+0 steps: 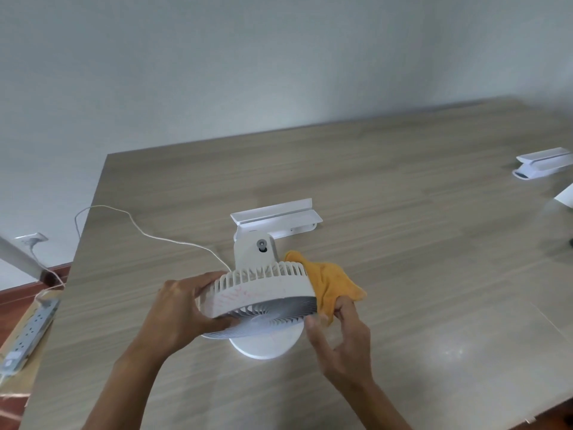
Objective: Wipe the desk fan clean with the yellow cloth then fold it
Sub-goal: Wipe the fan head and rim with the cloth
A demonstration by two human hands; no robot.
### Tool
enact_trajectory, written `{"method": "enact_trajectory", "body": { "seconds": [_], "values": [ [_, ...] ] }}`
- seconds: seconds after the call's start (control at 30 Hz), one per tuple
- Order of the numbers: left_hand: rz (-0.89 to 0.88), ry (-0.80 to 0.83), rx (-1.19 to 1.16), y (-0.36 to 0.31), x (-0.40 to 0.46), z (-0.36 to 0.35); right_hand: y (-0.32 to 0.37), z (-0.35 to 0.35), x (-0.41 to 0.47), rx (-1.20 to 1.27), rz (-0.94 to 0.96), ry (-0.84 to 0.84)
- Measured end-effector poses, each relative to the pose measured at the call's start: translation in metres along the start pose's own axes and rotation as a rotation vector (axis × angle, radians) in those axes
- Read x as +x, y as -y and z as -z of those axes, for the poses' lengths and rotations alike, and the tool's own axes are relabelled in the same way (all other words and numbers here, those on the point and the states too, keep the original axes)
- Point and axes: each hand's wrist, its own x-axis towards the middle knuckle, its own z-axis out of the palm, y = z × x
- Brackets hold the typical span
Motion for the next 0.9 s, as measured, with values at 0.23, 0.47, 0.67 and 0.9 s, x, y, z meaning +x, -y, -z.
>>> {"method": "enact_trajectory", "body": {
  "seconds": [0.23,0.47,0.67,0.9],
  "values": [
    [-0.012,-0.003,0.033,-0.006,-0.006,-0.003,0.011,-0.008,-0.012,-0.096,0.045,0.039],
    [-0.019,-0.04,0.139,-0.012,-0.002,-0.008,0.066,-0.048,-0.007,-0.251,0.43,0.129],
    [0.004,-0.056,0.157,-0.007,-0.006,-0.009,0.068,-0.053,0.001,-0.233,0.475,0.175],
    [0.023,-0.031,0.113,-0.007,-0.003,-0.012,0.031,-0.032,-0.006,-0.137,0.128,-0.026]
  ]
}}
